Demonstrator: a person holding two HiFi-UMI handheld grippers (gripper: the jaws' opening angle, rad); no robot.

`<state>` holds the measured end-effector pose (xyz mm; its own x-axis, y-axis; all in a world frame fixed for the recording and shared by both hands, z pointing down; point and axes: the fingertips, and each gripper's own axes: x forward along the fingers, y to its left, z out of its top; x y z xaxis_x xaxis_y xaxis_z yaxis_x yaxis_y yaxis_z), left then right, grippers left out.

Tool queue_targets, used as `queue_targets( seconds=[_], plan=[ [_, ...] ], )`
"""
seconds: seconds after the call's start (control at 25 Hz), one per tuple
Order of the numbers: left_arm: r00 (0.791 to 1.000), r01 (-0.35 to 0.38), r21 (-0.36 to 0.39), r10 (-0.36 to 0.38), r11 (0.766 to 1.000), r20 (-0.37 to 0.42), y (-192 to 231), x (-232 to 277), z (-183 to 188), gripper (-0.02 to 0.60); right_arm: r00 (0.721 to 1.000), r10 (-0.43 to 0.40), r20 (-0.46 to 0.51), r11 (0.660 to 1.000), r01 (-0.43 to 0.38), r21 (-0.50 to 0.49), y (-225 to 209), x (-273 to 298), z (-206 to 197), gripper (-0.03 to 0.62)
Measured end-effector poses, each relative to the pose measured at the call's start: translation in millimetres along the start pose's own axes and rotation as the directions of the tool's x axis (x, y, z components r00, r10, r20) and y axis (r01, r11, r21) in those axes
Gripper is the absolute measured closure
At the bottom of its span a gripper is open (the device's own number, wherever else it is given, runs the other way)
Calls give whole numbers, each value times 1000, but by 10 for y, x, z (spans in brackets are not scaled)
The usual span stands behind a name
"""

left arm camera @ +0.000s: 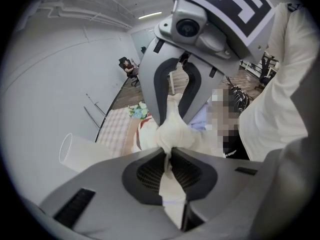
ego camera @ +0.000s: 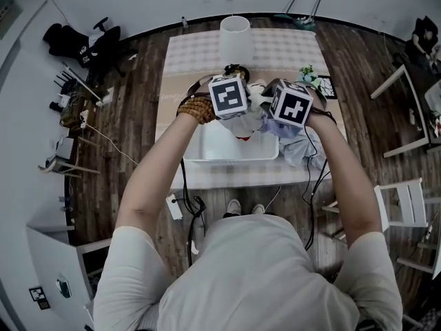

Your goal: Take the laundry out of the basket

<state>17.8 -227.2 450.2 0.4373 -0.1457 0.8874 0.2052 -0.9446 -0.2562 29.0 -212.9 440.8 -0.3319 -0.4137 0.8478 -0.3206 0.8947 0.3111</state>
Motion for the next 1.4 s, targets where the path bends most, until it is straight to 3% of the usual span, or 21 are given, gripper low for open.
queue_targets(
  seconds=[0.12,0.44,0.56,0.72,0.92,1.08,1.4],
  plan=[
    [999,-20,63,19,998,30,80,56,387,514,999,-36,-25,998,38,50,-71,-225,-309,503],
    [983,90,229,-124,969,138,-226,374,1630,515,983,-136,-120,962,160,222,-60,-933,-1315,503],
    [981,49,298,-101,953,163,-256,470,2094,515,974,-161,-159,940,201,276,15,-1211,-1708,503],
    [963,132,332,-200,934,180,-543,617,2468,515,967,-176,-186,916,230,329,124,-1424,-2062,503],
    [960,143,346,-215,927,179,-643,766,2690,515,966,-168,-197,907,230,352,213,-1499,-2322,503],
    [968,131,339,-193,932,158,-639,928,2655,515,972,-149,-180,907,207,367,286,-1361,-2431,503],
    [957,238,296,-275,925,88,-853,1471,2358,515,986,-79,-150,905,134,404,423,-783,-2663,503]
  ],
)
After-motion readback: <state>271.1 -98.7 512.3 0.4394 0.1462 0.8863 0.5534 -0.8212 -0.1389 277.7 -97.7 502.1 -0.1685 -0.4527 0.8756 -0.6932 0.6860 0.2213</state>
